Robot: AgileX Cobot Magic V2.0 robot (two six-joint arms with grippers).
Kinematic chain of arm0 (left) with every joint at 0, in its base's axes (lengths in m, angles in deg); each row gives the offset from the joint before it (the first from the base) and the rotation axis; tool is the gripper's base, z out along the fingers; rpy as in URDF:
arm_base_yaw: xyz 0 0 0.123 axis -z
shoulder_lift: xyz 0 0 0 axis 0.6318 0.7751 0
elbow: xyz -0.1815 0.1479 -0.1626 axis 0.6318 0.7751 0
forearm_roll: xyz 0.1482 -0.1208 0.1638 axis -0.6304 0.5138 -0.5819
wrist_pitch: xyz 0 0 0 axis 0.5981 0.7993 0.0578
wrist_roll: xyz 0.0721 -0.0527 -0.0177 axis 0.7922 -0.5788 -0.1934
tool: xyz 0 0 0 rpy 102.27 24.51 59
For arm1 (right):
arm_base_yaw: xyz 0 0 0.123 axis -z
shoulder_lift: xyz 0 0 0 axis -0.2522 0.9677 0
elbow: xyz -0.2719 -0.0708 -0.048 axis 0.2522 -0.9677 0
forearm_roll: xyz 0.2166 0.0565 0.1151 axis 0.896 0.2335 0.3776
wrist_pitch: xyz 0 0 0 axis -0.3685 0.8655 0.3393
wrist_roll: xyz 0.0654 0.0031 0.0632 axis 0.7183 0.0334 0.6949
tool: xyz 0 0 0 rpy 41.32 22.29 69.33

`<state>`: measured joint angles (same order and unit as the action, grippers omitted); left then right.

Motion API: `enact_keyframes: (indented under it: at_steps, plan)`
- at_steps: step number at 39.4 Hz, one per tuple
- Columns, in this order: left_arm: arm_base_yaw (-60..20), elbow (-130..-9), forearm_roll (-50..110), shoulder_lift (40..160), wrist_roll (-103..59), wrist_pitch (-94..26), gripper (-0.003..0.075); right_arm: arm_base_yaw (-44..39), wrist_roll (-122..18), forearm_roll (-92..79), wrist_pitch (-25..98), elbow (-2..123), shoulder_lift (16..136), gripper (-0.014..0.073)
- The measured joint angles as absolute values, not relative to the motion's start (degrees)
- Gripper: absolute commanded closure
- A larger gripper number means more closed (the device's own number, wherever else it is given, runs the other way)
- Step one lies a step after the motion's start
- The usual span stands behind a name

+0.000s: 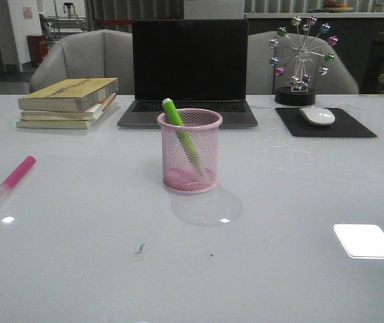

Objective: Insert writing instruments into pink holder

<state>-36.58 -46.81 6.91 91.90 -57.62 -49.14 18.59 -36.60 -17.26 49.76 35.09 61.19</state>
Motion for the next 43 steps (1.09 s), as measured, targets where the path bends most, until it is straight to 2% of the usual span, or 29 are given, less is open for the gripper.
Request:
enact_keyframes:
  at_steps: [7, 19, 26, 36, 43]
  plan:
    - [-36.58, -46.81, 6.91, 91.9, -57.62, -49.73, 0.0626, 18.59, -36.6, -17.26, 49.76, 35.09, 61.19, 0.0221]
    - [-36.58, -50.25, 6.91, 92.98, -57.62, -44.55, 0.0551, 18.59, -36.6, -17.26, 49.76, 35.09, 61.19, 0.0221]
    - [-36.58, -56.04, 6.91, 96.74, -57.62, -42.1, 0.0475, 18.59, -36.6, -17.26, 49.8, 35.09, 61.19, 0.0221]
    - [-36.58, -69.33, 6.91, 106.74, -57.62, -31.27, 0.0289, 18.59, -36.6, -17.26, 49.89, 35.09, 61.19, 0.0221]
    - [-36.58, -78.79, 8.89, 115.3, -57.62, -24.12, 0.026, 18.59, -36.6, -17.26, 50.35, 35.09, 61.19, 0.0221]
